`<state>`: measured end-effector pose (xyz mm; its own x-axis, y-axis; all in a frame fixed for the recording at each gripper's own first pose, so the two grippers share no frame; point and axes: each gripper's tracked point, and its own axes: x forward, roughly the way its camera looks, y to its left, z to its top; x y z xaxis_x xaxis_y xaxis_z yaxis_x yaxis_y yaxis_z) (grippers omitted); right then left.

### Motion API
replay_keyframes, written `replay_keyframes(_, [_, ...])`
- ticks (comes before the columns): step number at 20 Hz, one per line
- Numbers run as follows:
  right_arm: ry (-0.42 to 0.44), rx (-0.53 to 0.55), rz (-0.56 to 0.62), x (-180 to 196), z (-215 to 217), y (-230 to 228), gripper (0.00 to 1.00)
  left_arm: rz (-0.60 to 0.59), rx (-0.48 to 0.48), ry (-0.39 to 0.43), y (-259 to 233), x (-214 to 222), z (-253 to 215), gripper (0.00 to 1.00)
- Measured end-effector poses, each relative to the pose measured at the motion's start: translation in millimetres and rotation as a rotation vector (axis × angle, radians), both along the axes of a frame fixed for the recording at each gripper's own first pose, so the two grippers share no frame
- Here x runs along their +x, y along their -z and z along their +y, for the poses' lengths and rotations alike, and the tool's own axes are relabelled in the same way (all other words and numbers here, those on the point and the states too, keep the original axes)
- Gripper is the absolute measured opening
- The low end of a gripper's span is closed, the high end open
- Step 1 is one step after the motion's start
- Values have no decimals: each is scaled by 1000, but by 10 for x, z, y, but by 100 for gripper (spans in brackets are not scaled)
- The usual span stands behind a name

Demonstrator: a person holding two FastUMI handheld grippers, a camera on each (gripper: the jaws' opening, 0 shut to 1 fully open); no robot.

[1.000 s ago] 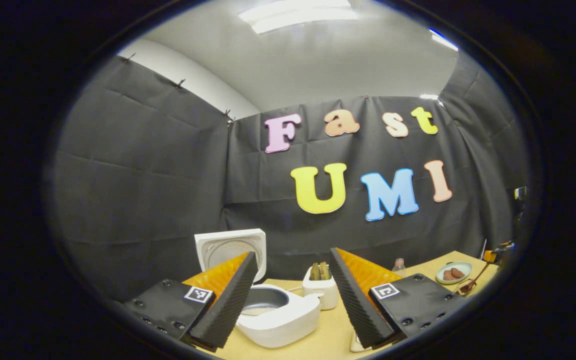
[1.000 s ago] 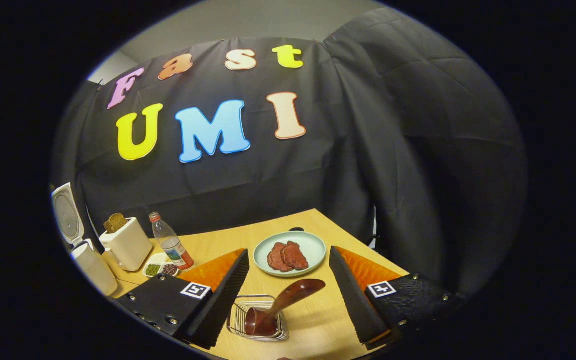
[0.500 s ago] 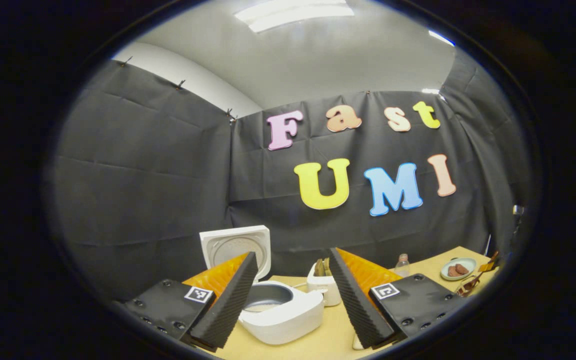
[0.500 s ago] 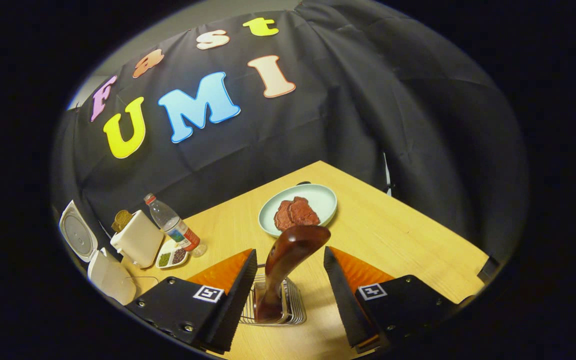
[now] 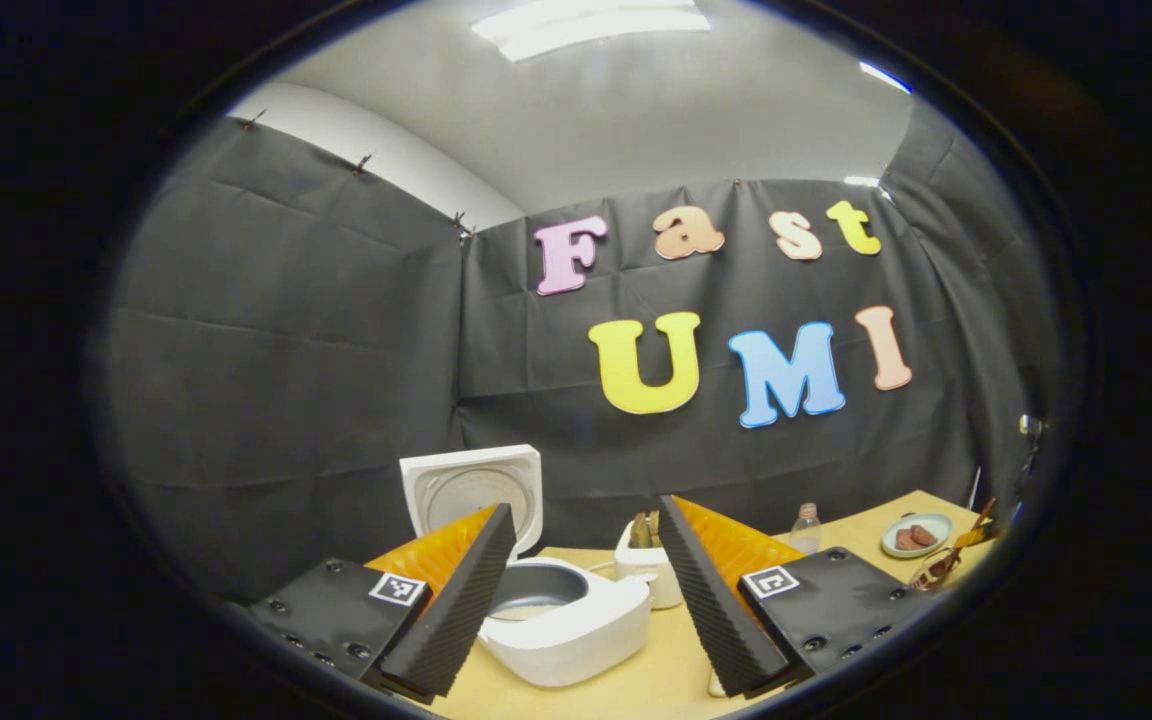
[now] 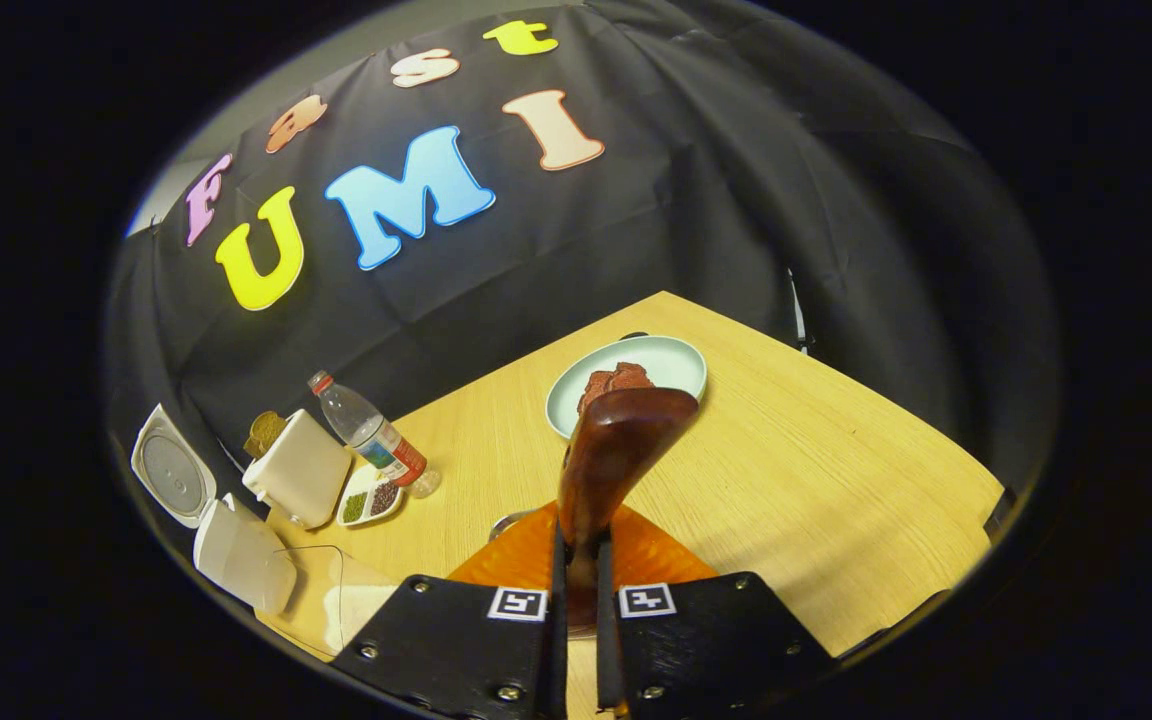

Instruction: Close the left gripper, press the button to open the rice cooker; take a wooden spoon from the chopstick holder with the right hand, scoop a spoonful of rice and pour it into the rice cooker, then put the wooden spoon back into the chopstick holder.

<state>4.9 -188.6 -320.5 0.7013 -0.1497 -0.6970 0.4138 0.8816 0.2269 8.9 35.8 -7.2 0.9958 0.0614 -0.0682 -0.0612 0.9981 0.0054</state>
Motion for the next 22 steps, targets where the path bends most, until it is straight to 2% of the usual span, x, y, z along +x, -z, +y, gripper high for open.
replay_keyframes(1, [-12,-18,-8,14,9,-62,12,-2,2,-1,-10,9,27,100])
replay_keyframes(2, [-19,-31,-17,17,24,-145,12,-4,-1,2,2,20,59,94])
replay_keyframes(3, [-20,-39,-28,34,25,-238,12,-5,-8,6,9,34,74,100])
replay_keyframes(4, [-19,-44,-37,35,46,-320,12,-4,-17,13,32,31,86,100])
replay_keyframes(5, [-16,-53,-49,49,51,-405,12,-3,-24,19,51,38,105,94])
replay_keyframes(6, [-14,-61,-60,65,58,-481,12,-4,-29,23,82,55,131,100])
replay_keyframes(11, [-19,-74,-126,139,258,-897,12,-13,-60,46,129,76,284,99])
replay_keyframes(13, [-29,-69,-148,165,396,-1025,12,-13,-67,55,148,84,344,96])
replay_keyframes(15, [-41,-57,-170,206,577,-1129,12,-13,-72,61,177,74,434,99])
replay_keyframes(17, [-60,-42,-188,239,781,-1190,12,-11,-77,64,206,55,537,94])
replay_keyframes(22, [-116,-10,-220,307,1330,-1240,12,-2,-91,55,287,-11,854,94])
